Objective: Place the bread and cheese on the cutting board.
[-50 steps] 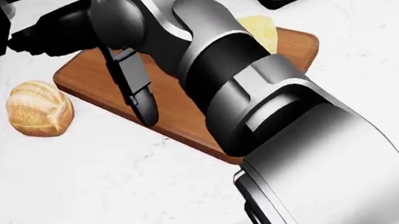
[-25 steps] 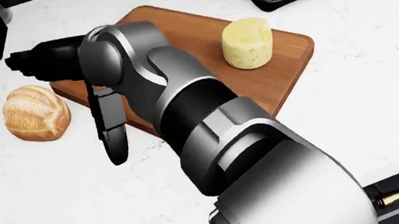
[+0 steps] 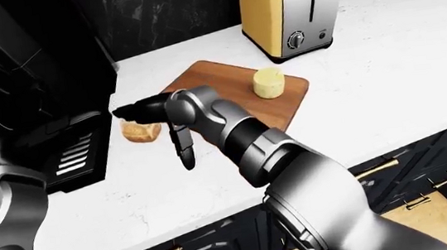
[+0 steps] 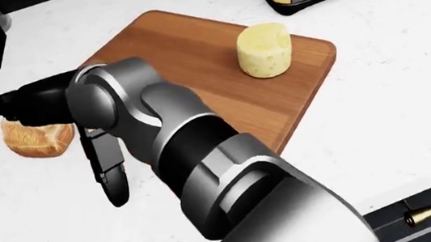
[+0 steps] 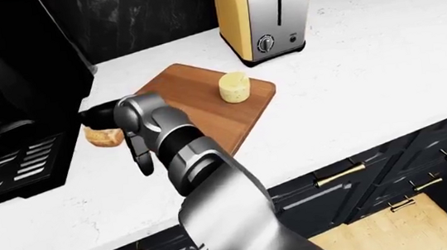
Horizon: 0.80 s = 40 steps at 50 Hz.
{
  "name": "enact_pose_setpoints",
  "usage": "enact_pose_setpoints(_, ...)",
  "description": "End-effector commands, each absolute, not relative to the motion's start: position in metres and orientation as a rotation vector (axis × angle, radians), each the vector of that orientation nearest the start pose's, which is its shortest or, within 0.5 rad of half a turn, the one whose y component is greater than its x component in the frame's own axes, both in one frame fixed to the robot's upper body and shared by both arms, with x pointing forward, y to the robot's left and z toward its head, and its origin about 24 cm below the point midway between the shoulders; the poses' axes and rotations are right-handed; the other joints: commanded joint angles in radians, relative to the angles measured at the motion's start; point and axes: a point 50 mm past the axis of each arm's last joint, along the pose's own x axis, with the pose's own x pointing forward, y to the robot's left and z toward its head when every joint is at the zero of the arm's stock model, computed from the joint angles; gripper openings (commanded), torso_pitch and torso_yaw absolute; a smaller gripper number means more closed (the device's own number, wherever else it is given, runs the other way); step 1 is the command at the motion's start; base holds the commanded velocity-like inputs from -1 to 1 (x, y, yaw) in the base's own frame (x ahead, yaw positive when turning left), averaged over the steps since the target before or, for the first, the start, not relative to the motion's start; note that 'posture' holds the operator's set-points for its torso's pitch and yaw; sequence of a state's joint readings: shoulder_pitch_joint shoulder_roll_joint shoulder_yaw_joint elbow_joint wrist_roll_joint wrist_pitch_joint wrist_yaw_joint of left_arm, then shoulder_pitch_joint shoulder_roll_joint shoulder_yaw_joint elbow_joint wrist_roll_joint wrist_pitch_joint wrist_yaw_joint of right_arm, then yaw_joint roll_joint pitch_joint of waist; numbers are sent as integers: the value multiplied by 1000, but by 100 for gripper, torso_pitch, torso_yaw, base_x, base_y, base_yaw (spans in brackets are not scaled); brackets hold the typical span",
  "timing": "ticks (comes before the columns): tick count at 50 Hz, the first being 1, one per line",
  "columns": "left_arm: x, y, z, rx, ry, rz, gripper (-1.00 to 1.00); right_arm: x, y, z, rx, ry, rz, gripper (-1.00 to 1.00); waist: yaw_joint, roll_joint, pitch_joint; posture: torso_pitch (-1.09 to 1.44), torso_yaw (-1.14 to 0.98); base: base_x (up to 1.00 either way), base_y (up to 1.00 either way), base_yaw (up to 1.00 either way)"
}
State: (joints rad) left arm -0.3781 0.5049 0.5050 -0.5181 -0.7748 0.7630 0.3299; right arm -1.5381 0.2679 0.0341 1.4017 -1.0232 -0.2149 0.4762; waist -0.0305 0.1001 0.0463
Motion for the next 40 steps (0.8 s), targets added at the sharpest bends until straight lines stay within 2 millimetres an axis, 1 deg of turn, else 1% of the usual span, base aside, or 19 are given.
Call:
enact_pose_setpoints(1,246,262,255,-186,-352,232,100,357,96,225,-1347,-325,995,100,-2,10,-24,0,0,0,0,0)
enact_pose_setpoints(3,246,263,255,-187,-352,234,100,357,96,225,-1350,-325,998,100,-2,10,-25,0,0,0,0,0)
enact_pose_setpoints(4,246,263,255,-187,-352,233,100,356,97,224,-1355,-328,1000,61,-2,10,-25,0,0,0,0,0)
enact_pose_setpoints(5,246,263,254,-187,-351,234,100,356,98,224,-1353,-329,1001,16,-2,10,-25,0,0,0,0,0)
enact_pose_setpoints(6,245,263,254,-188,-350,234,100,355,98,223,-1354,-331,1003,-36,-2,11,-25,0,0,0,0,0)
enact_pose_setpoints(7,245,263,253,-189,-350,235,100,355,98,223,-1356,-332,1003,-100,-2,11,-26,0,0,0,0,0)
enact_pose_setpoints(11,245,263,252,-188,-349,234,100,356,97,222,-1363,-329,1008,-100,0,14,-25,0,0,0,0,0)
enact_pose_setpoints(15,246,264,251,-187,-347,236,100,355,97,222,-1364,-330,1011,-100,0,15,-31,0,0,0,0,0)
enact_pose_setpoints(23,245,264,251,-186,-345,236,100,355,97,223,-1365,-333,1015,-100,0,17,-31,0,0,0,0,0)
enact_pose_setpoints(34,247,263,252,-185,-346,231,100,358,91,263,-1399,-387,993,-100,-5,16,-24,0,0,0,0,0)
enact_pose_setpoints(40,248,263,252,-185,-346,231,100,359,89,273,-1400,-402,980,-100,-6,13,-20,0,0,0,0,0)
